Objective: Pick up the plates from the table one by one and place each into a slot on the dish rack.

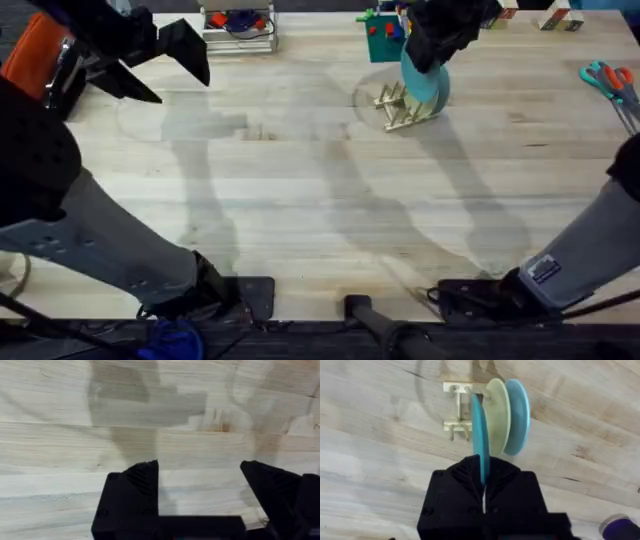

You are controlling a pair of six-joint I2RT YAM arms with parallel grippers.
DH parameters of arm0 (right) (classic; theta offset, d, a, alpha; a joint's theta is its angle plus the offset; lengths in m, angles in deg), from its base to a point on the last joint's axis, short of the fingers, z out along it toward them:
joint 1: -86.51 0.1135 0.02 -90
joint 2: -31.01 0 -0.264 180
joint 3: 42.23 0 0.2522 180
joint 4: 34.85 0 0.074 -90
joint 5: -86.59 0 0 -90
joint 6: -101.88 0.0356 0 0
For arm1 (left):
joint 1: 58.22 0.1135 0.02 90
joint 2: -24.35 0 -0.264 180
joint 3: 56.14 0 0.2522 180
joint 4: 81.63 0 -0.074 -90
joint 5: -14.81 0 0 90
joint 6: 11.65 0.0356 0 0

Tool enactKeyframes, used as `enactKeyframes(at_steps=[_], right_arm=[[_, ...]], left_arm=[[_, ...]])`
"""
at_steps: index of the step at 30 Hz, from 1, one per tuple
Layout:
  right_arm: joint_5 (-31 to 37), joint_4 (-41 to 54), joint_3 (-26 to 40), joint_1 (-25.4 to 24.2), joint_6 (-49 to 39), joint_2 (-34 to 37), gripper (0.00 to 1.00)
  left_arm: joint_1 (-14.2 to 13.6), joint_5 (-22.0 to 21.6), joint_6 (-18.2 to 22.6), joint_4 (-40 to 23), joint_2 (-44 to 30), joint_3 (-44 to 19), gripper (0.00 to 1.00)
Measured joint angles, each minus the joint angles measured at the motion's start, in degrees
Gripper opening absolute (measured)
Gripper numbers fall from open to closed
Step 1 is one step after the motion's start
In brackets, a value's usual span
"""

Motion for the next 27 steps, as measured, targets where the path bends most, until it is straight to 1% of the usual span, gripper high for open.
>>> enactKeyframes(at_steps=[5,14,22,27], right_arm=[[0.00,-0.58,-0.02,0.00,0.02,1.07,0.034],[0.00,-1.02,-0.20,0.00,0.07,5.70,0.034],[0.00,-1.72,-0.20,0.00,0.30,5.92,0.034],[0.00,-1.73,-0.21,0.00,2.05,5.92,0.034]], left_arm=[[0.00,0.00,0.00,-0.02,0.00,-0.02,0.995],[0.00,0.00,-0.01,-0.02,0.00,-0.01,0.995],[0.00,0.00,0.00,-0.02,0.00,-0.02,0.995],[0.00,0.00,0.00,-0.02,0.00,-0.02,0.995]])
